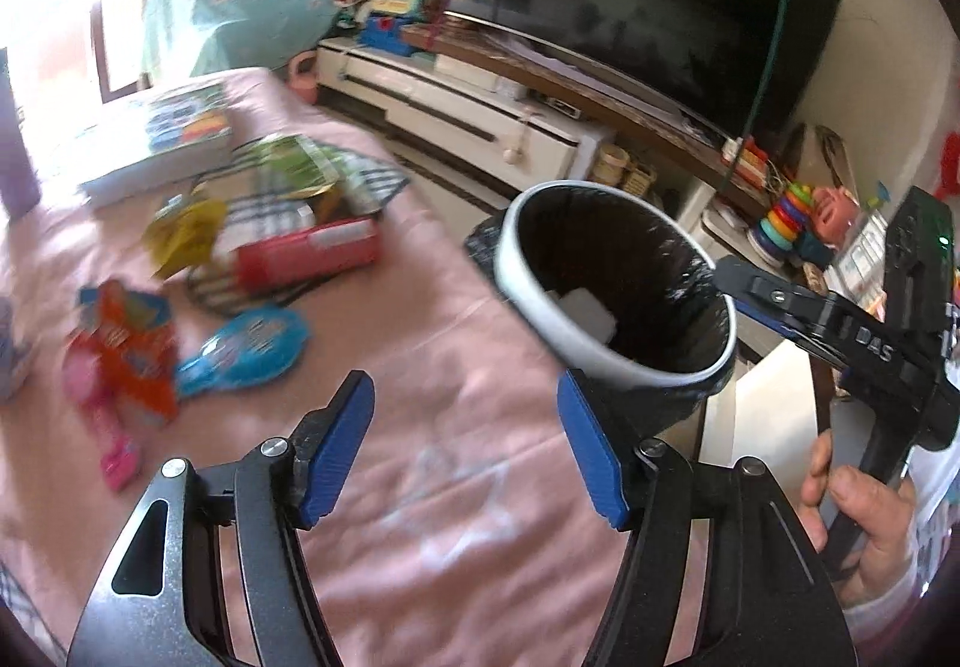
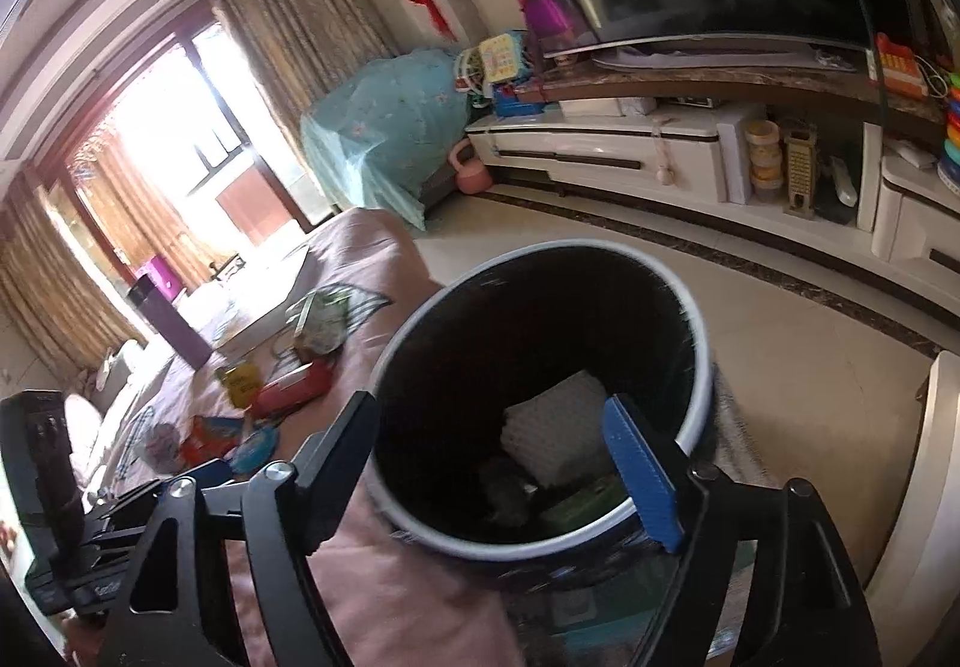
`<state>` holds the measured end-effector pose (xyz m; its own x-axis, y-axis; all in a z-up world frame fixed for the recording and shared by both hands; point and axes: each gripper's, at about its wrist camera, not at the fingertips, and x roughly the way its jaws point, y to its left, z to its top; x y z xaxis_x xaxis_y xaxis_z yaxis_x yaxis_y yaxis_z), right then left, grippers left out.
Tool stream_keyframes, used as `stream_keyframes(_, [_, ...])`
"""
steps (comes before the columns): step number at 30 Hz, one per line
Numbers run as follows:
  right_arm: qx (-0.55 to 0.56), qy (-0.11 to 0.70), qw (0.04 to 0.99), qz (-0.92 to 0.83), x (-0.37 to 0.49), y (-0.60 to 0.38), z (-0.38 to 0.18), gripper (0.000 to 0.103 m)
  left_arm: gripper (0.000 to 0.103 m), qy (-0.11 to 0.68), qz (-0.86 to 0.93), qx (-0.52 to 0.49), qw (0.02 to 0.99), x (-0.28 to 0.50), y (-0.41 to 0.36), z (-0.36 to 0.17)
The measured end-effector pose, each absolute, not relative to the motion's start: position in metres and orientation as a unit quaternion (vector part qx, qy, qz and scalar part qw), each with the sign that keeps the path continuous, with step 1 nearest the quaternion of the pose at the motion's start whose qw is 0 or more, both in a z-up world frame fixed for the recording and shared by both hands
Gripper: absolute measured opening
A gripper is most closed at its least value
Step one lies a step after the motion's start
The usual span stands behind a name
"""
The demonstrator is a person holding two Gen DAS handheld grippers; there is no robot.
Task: Collect trash
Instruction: 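Carry both items over the bin and open both tools to drop them, then return both open tools to the table trash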
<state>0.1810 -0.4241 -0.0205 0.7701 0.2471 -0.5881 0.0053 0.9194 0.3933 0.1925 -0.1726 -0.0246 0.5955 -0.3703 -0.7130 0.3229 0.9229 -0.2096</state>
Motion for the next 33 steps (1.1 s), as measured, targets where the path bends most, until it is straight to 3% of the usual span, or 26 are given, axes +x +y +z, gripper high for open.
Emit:
stream_keyframes(5, [0.185, 0.33, 0.921, 0.096, 0.169, -0.388, -0.018, 0.087, 0.065, 0.406, -0.168, -0.044, 0.897, 0.177, -0.139, -0.028])
stream_keyframes(33, [0.104, 0.372, 0.895, 0.224, 0.172, -0.23, -0.039, 0.087, 0.065, 0.401, -0.031, -0.117, 0.908, 0.143, 0.021, -0.044])
